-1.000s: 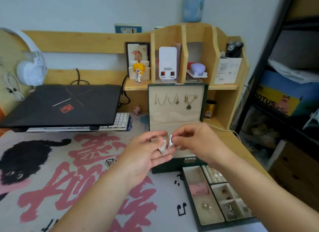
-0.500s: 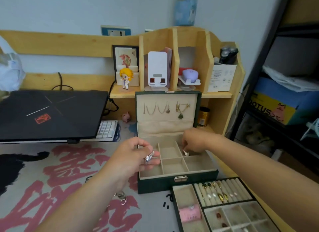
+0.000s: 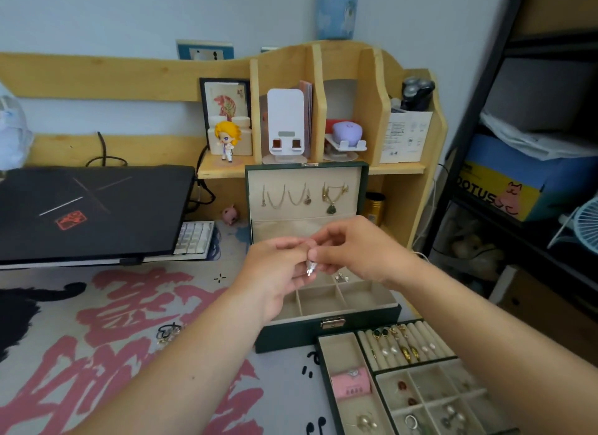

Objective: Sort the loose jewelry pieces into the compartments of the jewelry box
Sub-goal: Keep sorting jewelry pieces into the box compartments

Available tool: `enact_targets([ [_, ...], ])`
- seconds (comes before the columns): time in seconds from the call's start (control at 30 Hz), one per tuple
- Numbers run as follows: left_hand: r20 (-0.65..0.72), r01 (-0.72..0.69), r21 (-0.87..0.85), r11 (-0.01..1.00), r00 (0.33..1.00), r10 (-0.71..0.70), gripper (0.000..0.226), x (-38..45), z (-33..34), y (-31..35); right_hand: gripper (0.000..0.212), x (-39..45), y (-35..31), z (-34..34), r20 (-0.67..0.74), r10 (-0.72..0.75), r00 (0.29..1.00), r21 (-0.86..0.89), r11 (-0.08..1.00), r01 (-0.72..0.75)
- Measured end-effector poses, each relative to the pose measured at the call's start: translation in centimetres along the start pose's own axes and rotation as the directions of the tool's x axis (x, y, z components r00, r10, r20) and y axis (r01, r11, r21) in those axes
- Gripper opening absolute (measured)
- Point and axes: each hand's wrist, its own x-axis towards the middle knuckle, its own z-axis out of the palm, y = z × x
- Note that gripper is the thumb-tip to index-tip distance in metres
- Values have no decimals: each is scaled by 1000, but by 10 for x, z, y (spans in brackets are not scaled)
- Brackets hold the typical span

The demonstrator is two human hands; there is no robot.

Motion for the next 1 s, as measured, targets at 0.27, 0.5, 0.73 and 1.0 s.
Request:
enact_targets([
  [0.27, 16, -113, 279, 954, 993, 113, 21, -9, -17, -4, 10, 28, 32, -30, -136, 175, 975, -175, 964, -198],
  [0.5, -173, -157, 340, 927, 959, 226, 19, -37, -68, -7, 18, 61, 72, -17, 67, 193, 979, -867, 497, -39],
  [0.73, -260, -210, 366, 907, 912, 316, 25, -46, -90, -9, 17, 62, 70, -9, 77, 163, 984, -932, 362, 13],
  [1.0, -388, -230, 411, 882, 832, 397, 25, -92, -170, -41, 24, 2, -15, 51, -79, -153, 985, -781, 623, 34],
])
